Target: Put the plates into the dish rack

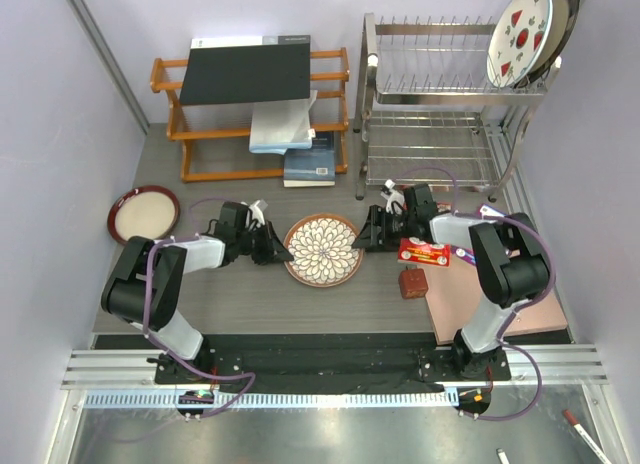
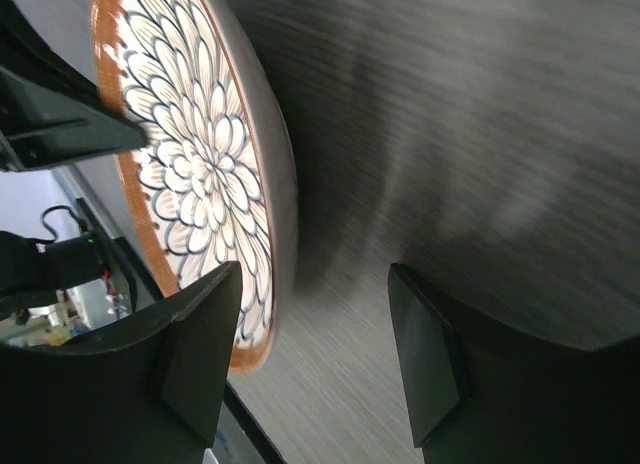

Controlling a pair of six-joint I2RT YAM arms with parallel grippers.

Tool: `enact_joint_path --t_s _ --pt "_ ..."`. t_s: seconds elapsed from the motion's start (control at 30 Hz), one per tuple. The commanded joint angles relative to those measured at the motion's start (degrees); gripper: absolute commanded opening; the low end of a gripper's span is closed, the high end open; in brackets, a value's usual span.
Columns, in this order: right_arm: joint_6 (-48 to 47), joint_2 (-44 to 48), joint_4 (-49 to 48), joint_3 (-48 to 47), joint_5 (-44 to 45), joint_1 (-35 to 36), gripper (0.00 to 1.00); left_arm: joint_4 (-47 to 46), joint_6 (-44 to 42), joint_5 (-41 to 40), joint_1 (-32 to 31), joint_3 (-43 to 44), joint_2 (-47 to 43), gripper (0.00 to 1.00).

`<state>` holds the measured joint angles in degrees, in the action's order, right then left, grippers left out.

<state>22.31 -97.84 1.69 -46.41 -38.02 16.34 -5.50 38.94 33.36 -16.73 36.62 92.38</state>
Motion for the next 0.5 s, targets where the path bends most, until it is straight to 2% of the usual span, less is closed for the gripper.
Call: enact_joint_path --t_s 0.0,0.2,0.33,0.47 --pt "2.9 -5.2 -7.7 -2.2 -4.0 0.9 0.66 1.6 -3.7 -1.5 -0.2 -2.3 2.2 0.02" --pt "9.4 -8.2 -16.8 -2.2 -7.9 4.0 0.63 1.6 -4.6 -0.8 -0.1 -1.9 3.7 0.02" --pt "9.1 -7.2 -16.0 -2.4 -8.5 4.7 0.56 1.6 -4.6 -1.5 -0.2 -1.4 4.1 0.02" --pt "7.8 -6.1 -14.1 -1.8 -8.2 5.2 0.56 1.0 -4.9 -2.1 -0.1 -1.0 4.6 0.03"
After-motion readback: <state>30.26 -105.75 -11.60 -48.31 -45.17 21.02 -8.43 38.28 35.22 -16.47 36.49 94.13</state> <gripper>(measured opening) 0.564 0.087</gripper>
